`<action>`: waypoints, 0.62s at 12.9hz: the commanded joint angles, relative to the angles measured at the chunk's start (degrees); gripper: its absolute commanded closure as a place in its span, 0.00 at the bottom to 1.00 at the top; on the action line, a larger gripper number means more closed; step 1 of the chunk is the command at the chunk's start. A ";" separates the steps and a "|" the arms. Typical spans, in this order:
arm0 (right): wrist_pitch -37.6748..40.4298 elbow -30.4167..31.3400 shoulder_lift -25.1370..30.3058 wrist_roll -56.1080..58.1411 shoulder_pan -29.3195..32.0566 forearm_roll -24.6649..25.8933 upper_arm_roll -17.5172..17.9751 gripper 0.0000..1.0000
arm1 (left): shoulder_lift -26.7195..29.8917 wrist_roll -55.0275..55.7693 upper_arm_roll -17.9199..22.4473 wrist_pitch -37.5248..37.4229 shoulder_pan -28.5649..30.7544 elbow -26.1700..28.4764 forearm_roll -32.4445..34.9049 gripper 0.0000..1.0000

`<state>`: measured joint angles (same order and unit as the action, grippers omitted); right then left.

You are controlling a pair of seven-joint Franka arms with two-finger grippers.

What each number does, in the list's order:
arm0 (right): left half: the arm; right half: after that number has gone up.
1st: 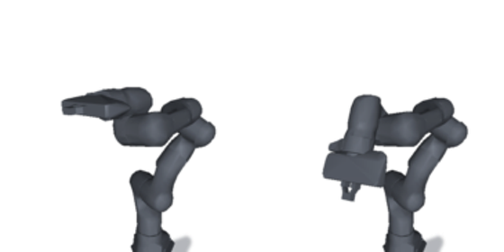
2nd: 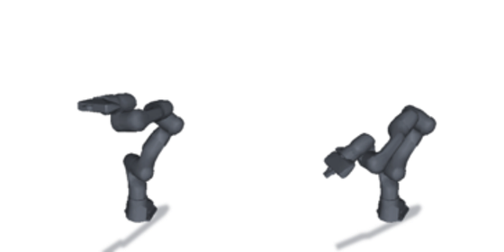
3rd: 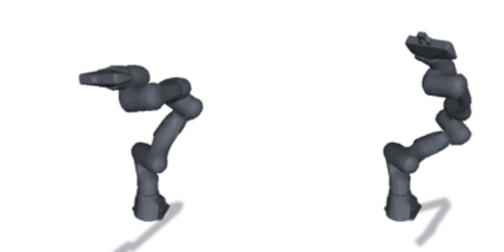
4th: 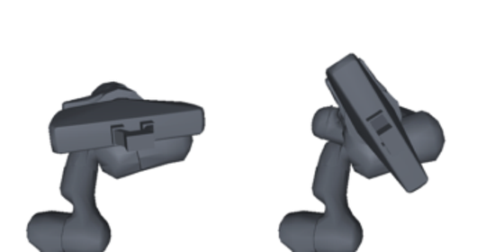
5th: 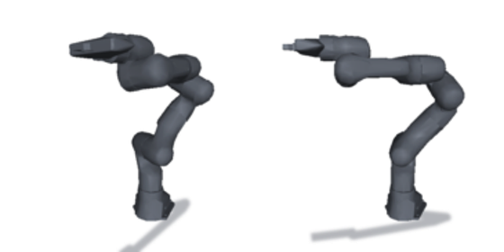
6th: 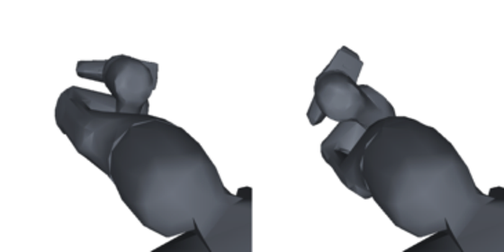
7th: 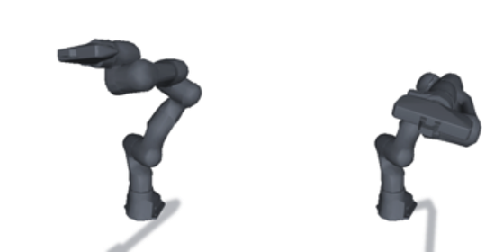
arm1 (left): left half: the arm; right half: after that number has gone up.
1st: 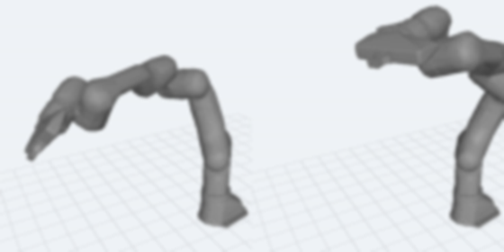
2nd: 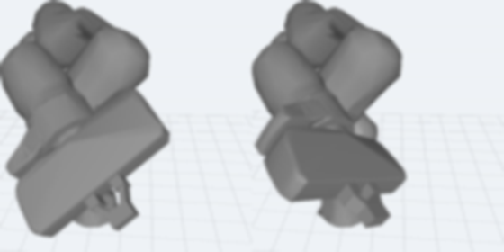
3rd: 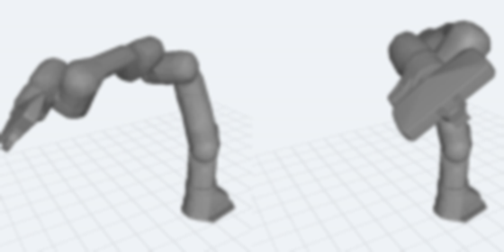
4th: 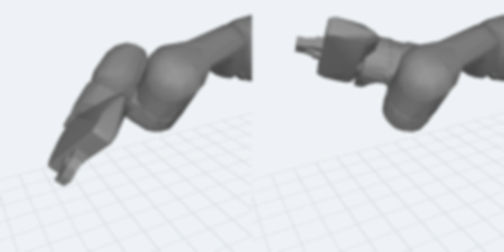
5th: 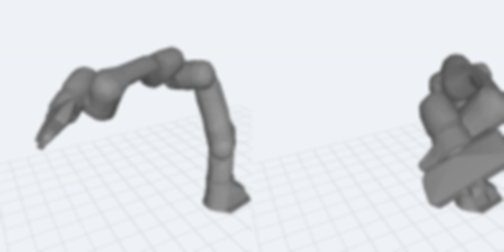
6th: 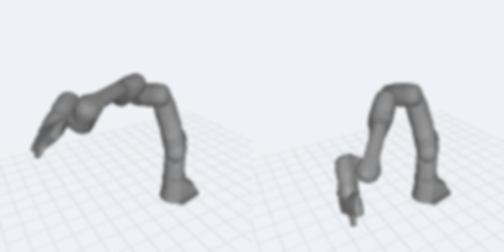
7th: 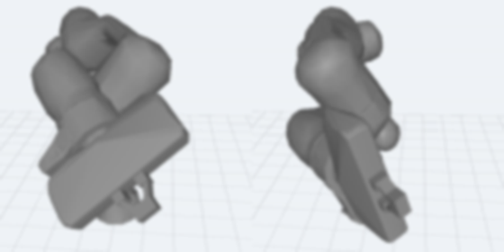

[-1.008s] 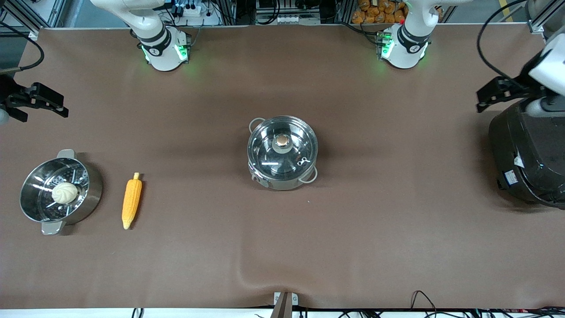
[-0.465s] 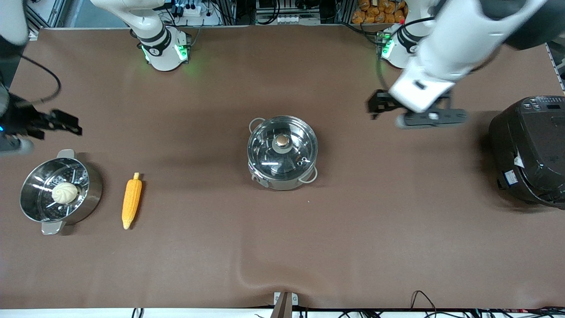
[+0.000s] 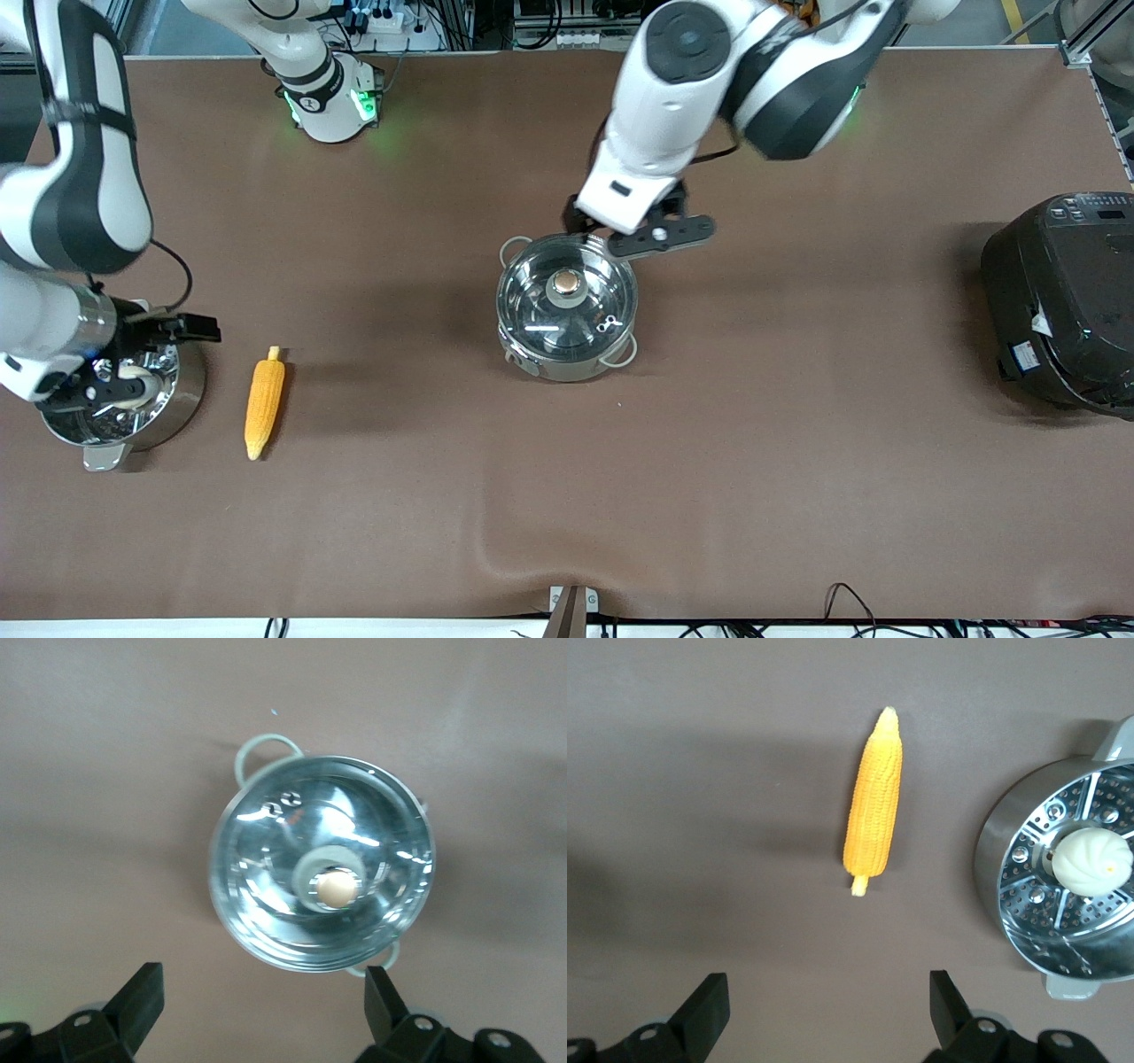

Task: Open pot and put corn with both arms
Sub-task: 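Lower the left gripper onto the lid knob while the right gripper reaches the corn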

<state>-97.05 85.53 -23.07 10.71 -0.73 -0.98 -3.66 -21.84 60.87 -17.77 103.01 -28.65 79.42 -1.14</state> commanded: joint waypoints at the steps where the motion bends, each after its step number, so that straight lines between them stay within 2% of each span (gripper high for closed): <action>1: -4.96 2.43 -1.98 1.33 1.34 -0.61 0.50 0.00 | -3.81 3.37 0.90 1.93 -1.58 -2.69 0.43 0.00; 4: -14.54 7.53 -4.87 1.41 1.43 -0.61 0.50 0.00 | -7.15 7.75 1.16 4.30 -3.51 -3.74 1.93 0.00; 6: -18.59 8.16 -8.20 1.42 1.25 -0.52 0.50 0.00 | -9.87 11.10 2.65 4.74 -6.05 -4.80 2.02 0.00; 8: -22.98 8.25 -10.93 1.50 1.60 -0.34 0.41 0.00 | -10.50 11.29 7.81 6.06 -10.79 -4.97 1.93 0.00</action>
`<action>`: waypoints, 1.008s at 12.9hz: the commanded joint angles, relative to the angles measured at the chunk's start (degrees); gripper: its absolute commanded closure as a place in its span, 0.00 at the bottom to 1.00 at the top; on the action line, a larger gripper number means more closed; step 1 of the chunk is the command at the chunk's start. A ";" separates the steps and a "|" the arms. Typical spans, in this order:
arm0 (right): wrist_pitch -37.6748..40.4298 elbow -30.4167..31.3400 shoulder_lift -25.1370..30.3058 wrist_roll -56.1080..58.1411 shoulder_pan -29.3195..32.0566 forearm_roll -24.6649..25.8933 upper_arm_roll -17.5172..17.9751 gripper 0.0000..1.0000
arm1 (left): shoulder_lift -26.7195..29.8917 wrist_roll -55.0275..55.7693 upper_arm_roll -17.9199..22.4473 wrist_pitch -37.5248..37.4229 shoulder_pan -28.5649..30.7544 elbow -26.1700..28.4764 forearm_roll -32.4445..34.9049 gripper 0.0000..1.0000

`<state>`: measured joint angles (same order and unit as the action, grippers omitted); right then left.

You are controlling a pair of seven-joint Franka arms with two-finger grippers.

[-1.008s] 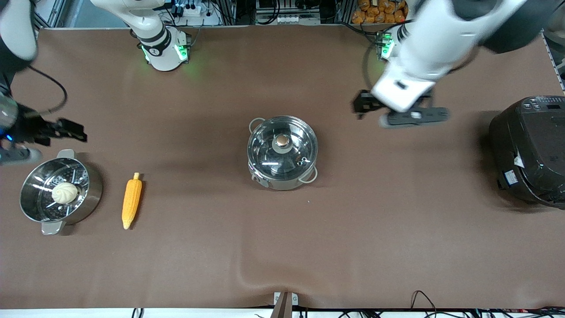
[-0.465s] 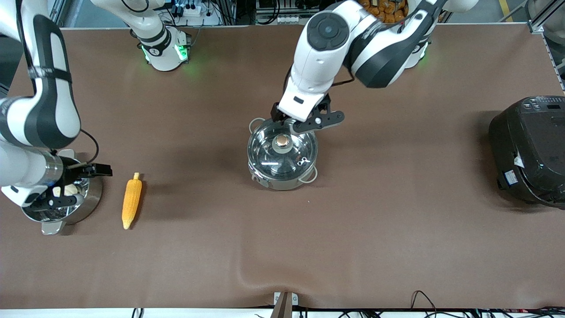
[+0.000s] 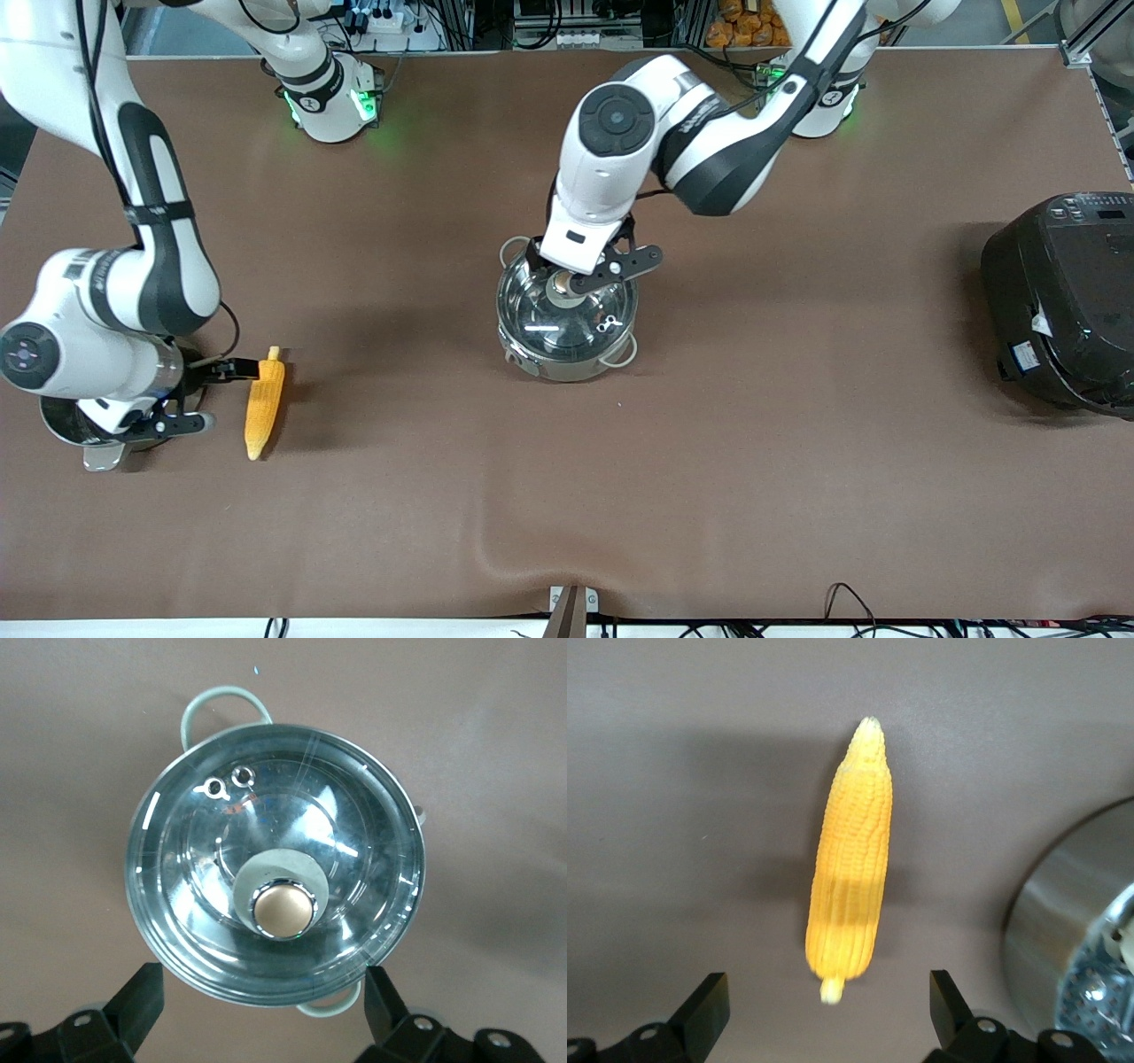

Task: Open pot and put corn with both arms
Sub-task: 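Lower the left gripper onto the lid knob while the right gripper reaches the corn, then grasp the lid knob with the left gripper while the right gripper grasps the corn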

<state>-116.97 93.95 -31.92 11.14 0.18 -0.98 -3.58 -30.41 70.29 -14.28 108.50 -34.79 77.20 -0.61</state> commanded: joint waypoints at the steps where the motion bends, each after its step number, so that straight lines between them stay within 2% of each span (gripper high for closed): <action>1: -6.39 -0.17 -4.00 1.07 0.87 -0.08 0.24 0.00 | -2.98 1.96 6.35 0.66 -6.67 -2.76 1.41 0.00; 3: -11.16 -0.17 -6.56 1.07 1.57 0.10 0.24 0.00 | -4.91 1.96 9.79 0.83 -9.93 -2.76 1.49 0.00; 5: -12.14 -0.17 -7.53 1.07 1.57 0.10 0.33 0.00 | -5.18 1.96 11.99 1.01 -11.78 -2.76 1.41 0.00; 11: -12.05 2.02 -8.68 0.37 1.49 0.19 0.33 0.00 | -6.59 1.52 12.00 0.92 -11.79 -2.41 3.08 0.01; 13: -11.88 2.02 -8.68 0.28 1.14 0.19 0.33 0.00 | -7.29 1.43 12.09 1.01 -11.88 -2.32 3.16 0.10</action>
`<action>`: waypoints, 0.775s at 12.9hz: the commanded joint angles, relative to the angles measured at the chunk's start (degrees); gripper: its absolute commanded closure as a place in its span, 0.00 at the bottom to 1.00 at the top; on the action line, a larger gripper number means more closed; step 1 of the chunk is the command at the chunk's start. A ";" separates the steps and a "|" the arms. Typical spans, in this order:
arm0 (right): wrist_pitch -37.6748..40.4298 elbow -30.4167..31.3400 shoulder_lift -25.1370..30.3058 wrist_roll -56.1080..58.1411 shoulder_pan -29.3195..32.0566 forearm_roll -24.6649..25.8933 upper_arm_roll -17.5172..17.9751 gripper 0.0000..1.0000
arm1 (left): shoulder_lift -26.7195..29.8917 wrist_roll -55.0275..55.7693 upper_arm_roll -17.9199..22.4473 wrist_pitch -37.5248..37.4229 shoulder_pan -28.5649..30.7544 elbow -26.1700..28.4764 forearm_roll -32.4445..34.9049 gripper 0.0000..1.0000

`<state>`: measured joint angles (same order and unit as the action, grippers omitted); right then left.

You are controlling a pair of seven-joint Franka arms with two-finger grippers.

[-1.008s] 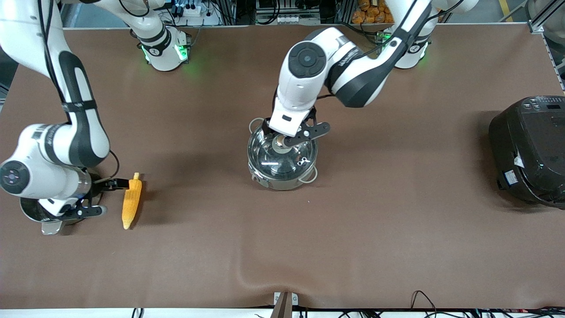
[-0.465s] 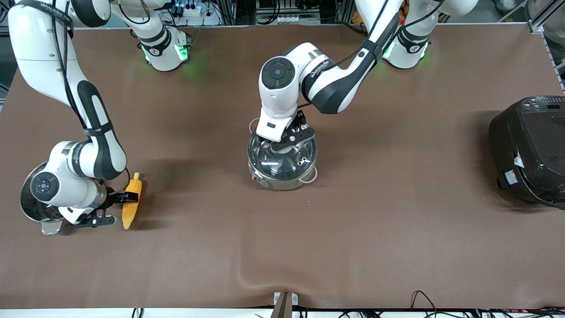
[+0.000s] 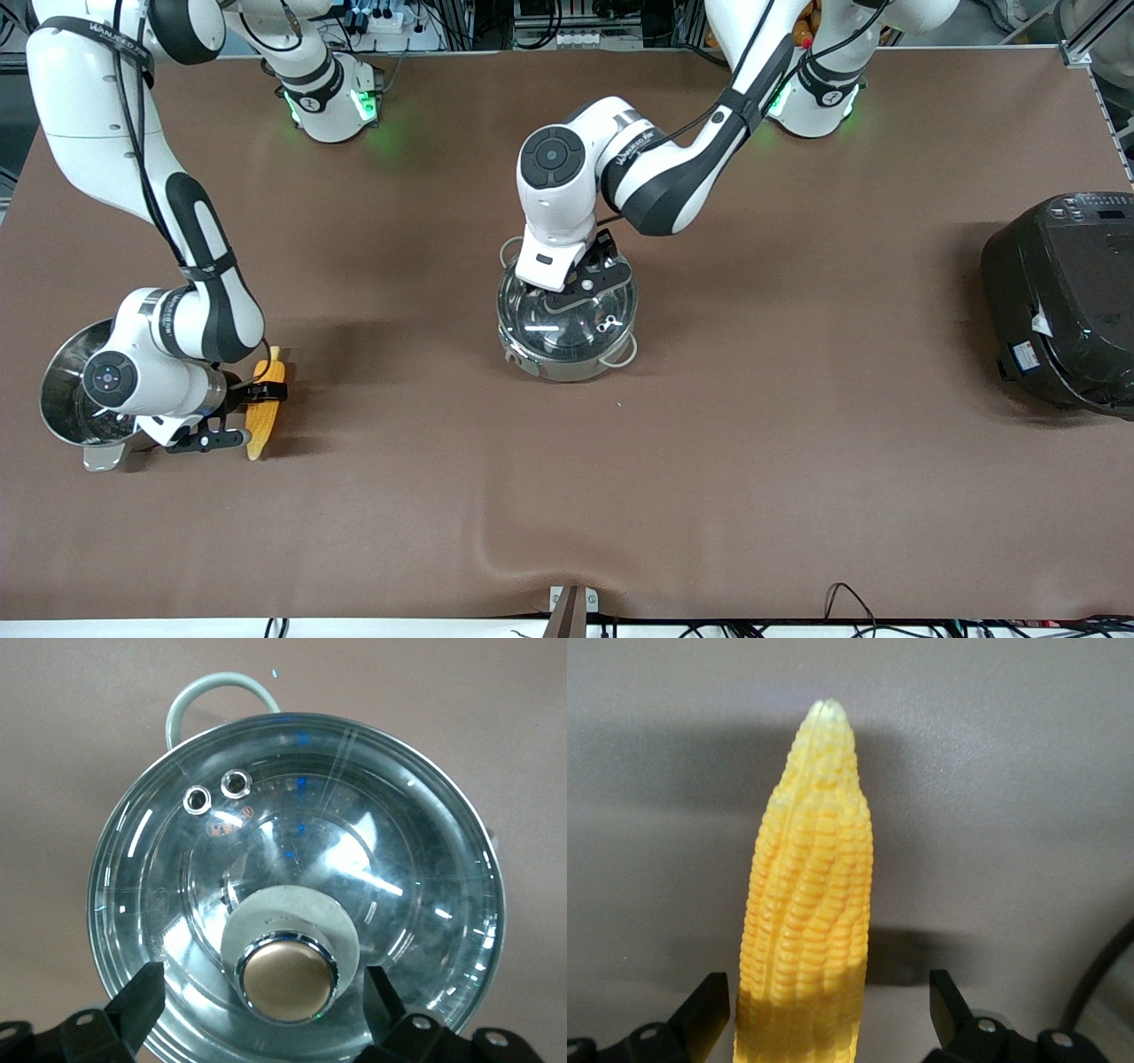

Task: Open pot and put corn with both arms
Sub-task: 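Grasp the lid knob with the left gripper while the right gripper grasps the corn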

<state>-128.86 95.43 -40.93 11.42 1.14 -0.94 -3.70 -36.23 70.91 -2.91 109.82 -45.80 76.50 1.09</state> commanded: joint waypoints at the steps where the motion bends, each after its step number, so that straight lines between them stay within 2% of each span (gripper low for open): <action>1: -0.08 0.54 0.32 0.10 -0.08 0.15 0.45 0.00 | -1.65 0.89 0.80 -0.31 -0.87 -1.61 1.46 0.12; 2: 0.01 0.54 0.41 0.10 -0.52 0.15 0.36 0.65 | -1.65 0.89 0.72 -0.31 -0.87 -1.61 1.46 0.14; 3: -0.08 0.54 0.50 0.10 -1.04 0.15 0.36 1.00 | -1.65 0.89 0.72 -0.31 -0.95 -1.61 1.46 0.20; 4: 0.18 0.54 0.67 0.19 -1.40 0.15 0.36 1.00 | -1.57 0.89 0.72 -0.31 -1.39 -1.61 1.54 0.27; 5: 0.36 0.54 0.76 0.19 -1.31 0.23 0.36 1.00 | -1.57 0.89 0.72 -0.40 -1.74 -1.61 2.33 0.41; 7: 0.62 0.46 1.03 0.71 -1.31 0.23 0.36 1.00 | -1.83 1.25 0.54 -0.40 -1.92 -1.53 3.83 0.81; 8: 0.80 0.46 1.29 0.80 -1.31 0.23 0.36 1.00 | -1.92 1.25 0.54 -0.40 -1.92 -1.61 3.83 0.97; 10: 2.46 0.37 2.69 0.89 -1.31 0.32 0.45 1.00 | -1.57 0.72 0.54 -0.40 -1.83 -1.61 3.74 1.00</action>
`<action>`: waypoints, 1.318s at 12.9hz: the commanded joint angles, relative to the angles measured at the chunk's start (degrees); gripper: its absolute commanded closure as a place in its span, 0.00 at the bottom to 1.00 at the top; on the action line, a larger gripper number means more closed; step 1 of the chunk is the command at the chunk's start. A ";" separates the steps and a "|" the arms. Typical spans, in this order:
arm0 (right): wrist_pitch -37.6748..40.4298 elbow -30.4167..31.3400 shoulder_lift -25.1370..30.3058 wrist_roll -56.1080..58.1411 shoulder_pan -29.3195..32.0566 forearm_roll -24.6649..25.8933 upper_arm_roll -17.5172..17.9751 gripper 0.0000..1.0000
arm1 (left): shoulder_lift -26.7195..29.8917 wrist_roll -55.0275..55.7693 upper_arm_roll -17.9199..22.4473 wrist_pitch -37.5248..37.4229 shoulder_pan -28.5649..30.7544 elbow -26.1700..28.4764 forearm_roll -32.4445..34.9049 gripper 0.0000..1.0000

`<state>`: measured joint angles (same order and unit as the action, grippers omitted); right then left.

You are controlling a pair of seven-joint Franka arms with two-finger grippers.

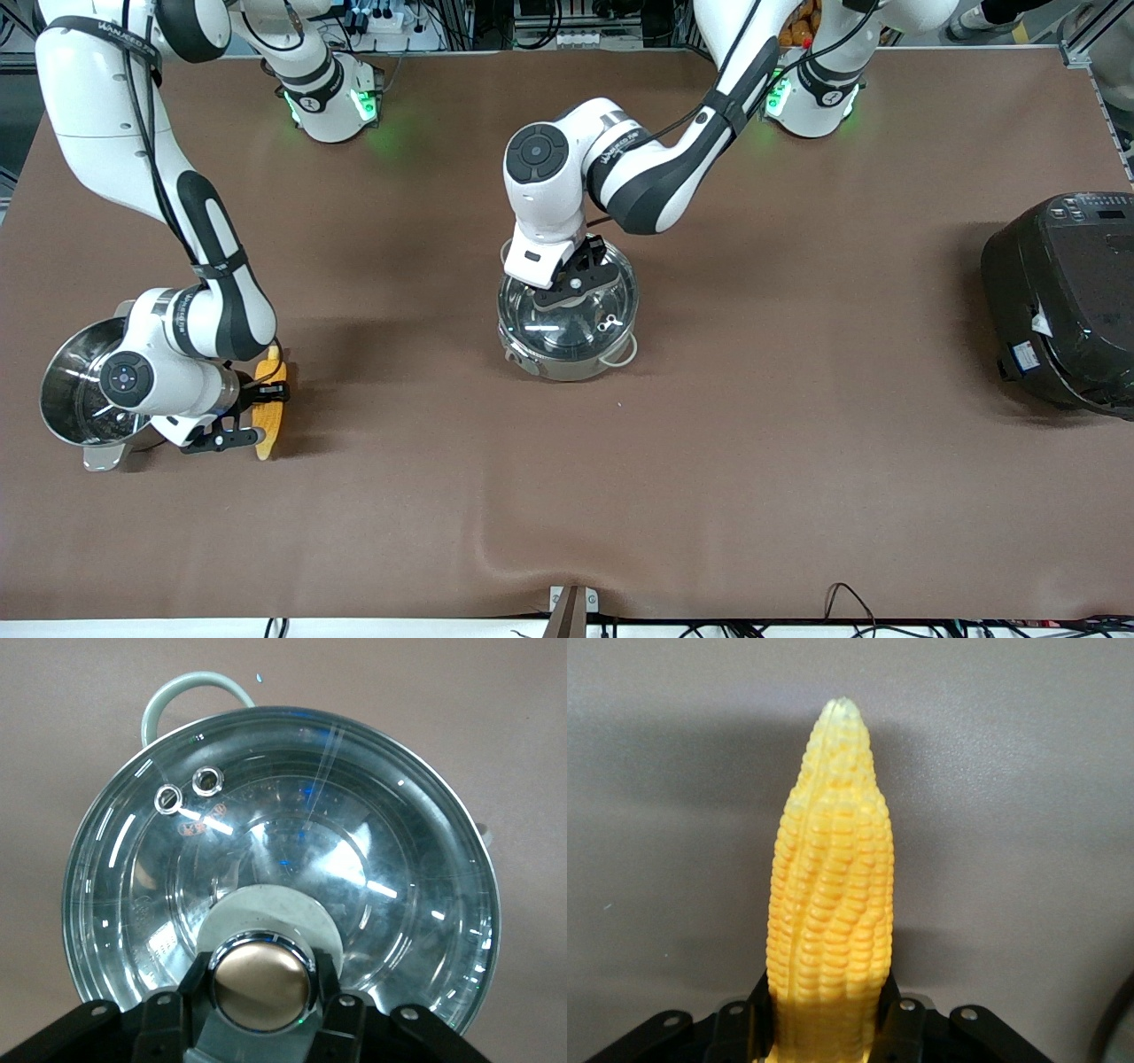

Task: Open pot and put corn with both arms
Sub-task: 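Grasp the lid knob with the left gripper while the right gripper grasps the corn, then lift the glass lid aside with the left gripper while the right gripper carries corn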

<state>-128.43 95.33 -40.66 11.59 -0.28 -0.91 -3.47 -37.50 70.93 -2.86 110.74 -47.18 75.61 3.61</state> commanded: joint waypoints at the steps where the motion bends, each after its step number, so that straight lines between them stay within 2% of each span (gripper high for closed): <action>1: 3.78 0.12 3.73 0.81 0.19 0.30 0.22 1.00 | 0.14 0.44 0.49 -1.40 -0.11 -0.72 1.05 1.00; 3: 6.78 -0.84 6.19 2.11 0.28 0.30 0.22 1.00 | 2.59 0.44 0.49 -2.19 0.15 -0.72 0.96 1.00; 6: 7.40 -1.20 9.62 9.84 0.02 0.12 0.66 1.00 | 12.50 -1.40 0.32 -3.50 2.69 1.29 0.61 1.00; 9: 7.84 -1.55 12.44 12.31 -3.92 0.12 2.06 1.00 | 21.30 -16.55 0.05 -11.58 10.14 3.22 -3.16 1.00; 10: 8.63 -1.73 12.88 12.49 -5.85 0.12 2.59 1.00 | 24.28 -21.92 0.05 -12.12 13.05 5.84 -3.52 1.00; 13: 9.69 -3.83 13.06 12.24 -14.63 0.12 2.59 1.00 | 34.04 -41.15 0.14 -11.95 22.70 19.71 -3.53 1.00; 14: 10.65 -4.62 13.06 11.97 -17.53 0.03 2.59 1.00 | 35.72 -46.53 0.05 -11.69 26.40 22.89 -3.53 1.00; 16: 13.19 -5.33 13.93 12.06 -22.55 0.03 2.59 1.00 | 36.53 -49.83 -0.04 -11.34 30.37 27.64 -3.70 1.00; 17: 14.08 -5.33 14.81 11.97 -25.01 -0.05 2.59 1.00 | 36.88 -50.01 -0.04 -7.85 31.61 31.40 -3.96 1.00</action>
<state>-116.88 89.76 -28.23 23.06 -21.91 -0.90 -0.15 -4.01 22.20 -2.02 98.06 -17.42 99.15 1.09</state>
